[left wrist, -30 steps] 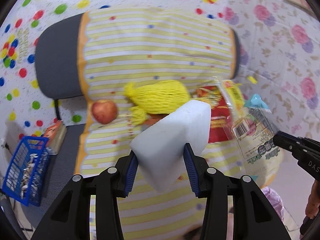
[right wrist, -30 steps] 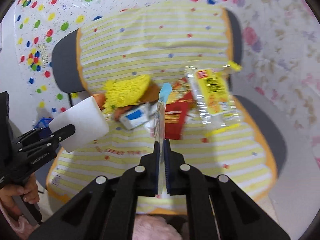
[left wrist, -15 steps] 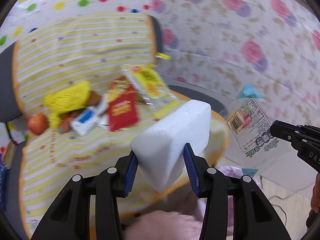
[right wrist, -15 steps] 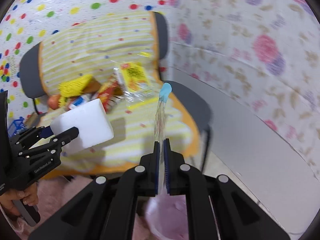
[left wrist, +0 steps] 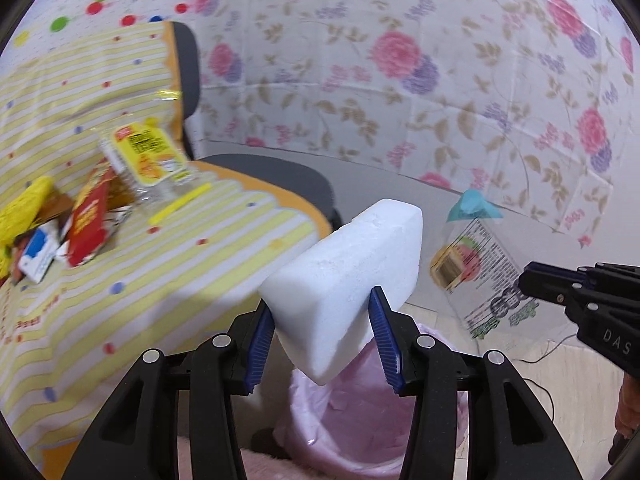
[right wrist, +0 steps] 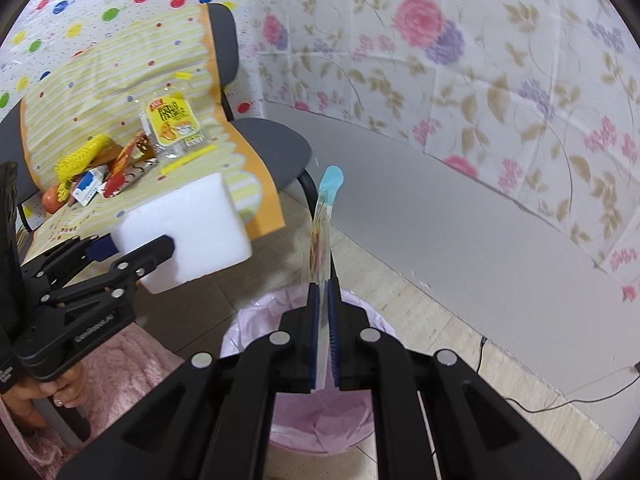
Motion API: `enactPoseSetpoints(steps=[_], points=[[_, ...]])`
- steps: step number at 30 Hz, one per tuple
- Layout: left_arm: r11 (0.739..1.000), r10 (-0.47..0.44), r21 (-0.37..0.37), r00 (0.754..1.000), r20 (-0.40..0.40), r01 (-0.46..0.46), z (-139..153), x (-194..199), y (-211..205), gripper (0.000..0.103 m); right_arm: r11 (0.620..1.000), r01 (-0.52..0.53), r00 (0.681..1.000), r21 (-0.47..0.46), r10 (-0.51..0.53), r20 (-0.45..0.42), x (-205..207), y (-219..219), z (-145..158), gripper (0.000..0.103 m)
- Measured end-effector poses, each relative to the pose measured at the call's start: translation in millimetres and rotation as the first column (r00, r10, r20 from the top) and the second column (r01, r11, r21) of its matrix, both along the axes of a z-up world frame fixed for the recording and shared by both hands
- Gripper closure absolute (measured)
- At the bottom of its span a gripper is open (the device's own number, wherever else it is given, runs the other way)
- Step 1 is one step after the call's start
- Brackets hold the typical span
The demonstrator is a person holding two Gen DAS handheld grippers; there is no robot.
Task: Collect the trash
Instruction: 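Open both grippers over the pink bin, dropping foam block and wrapper, then move both grippers back to the chair and grasp the yellow sausage snack with the right gripper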
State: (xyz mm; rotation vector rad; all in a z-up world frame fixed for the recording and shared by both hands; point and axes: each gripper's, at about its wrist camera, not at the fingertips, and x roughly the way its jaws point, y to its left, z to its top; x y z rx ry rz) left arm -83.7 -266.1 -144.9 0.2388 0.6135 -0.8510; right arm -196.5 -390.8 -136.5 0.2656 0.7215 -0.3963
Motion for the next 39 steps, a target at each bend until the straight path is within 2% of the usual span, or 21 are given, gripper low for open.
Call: enactPoseSetpoints(steps=[4, 11, 16, 17, 18, 20, 22, 29, 34, 39], points=[[0.999, -0.031, 0.03, 0.999, 0.013, 0.03, -9, -4, -18, 0.054, 1.0, 0.012, 0.999, 0.022, -0.011, -0.035, 4, -8, -17, 0.097], [0.998, -0.033, 0.052, 0.999, -0.031, 0.035, -17, 9, -32, 0.043, 0.998, 0.029, 0.998, 0.051, -0.026, -0.061, 14, -21, -36, 0.095], [0.997, -0.024, 0.068, 0.998, -0.059, 0.028, -24, 17, -37, 0.039, 0.996, 0.036, 0.996, 0.079, -0.03, -0.085, 24, -30, -49, 0.083], [0.998, -0.019, 0.066, 0.998, -0.061, 0.023, -23, 19, -35, 0.039, 0.996, 0.032, 0.996, 0.088, -0.024, -0.089, 26, -30, -52, 0.076], [0.998, -0.013, 0.065, 0.998, -0.064, 0.017, -22, 20, -34, 0.039, 0.996, 0.031, 0.995, 0.089, -0.023, -0.092, 26, -31, -54, 0.074], [0.998, 0.005, 0.058, 0.997, -0.072, -0.001, -19, 25, -28, 0.039, 0.996, 0.032, 0.995, 0.087, -0.024, -0.095, 26, -29, -53, 0.074], [0.998, 0.035, 0.053, 0.997, -0.07, -0.031, -11, 30, -18, 0.039, 0.995, 0.037, 0.996, 0.088, -0.03, -0.082, 24, -29, -48, 0.074], [0.987, 0.152, 0.054, 0.988, -0.025, -0.151, 17, 44, 29, 0.039, 0.998, 0.042, 0.998, 0.051, -0.044, 0.035, 15, -22, 5, 0.074], [0.971, 0.232, 0.072, 0.972, -0.025, -0.23, 29, 51, 69, 0.039, 0.998, -0.019, 0.996, 0.055, 0.015, 0.085, 24, -5, 30, 0.074], [0.949, 0.31, 0.069, 0.951, -0.011, -0.309, 38, 59, 108, 0.039, 0.993, -0.101, 0.992, 0.053, 0.096, 0.087, 49, 19, 40, 0.074]])
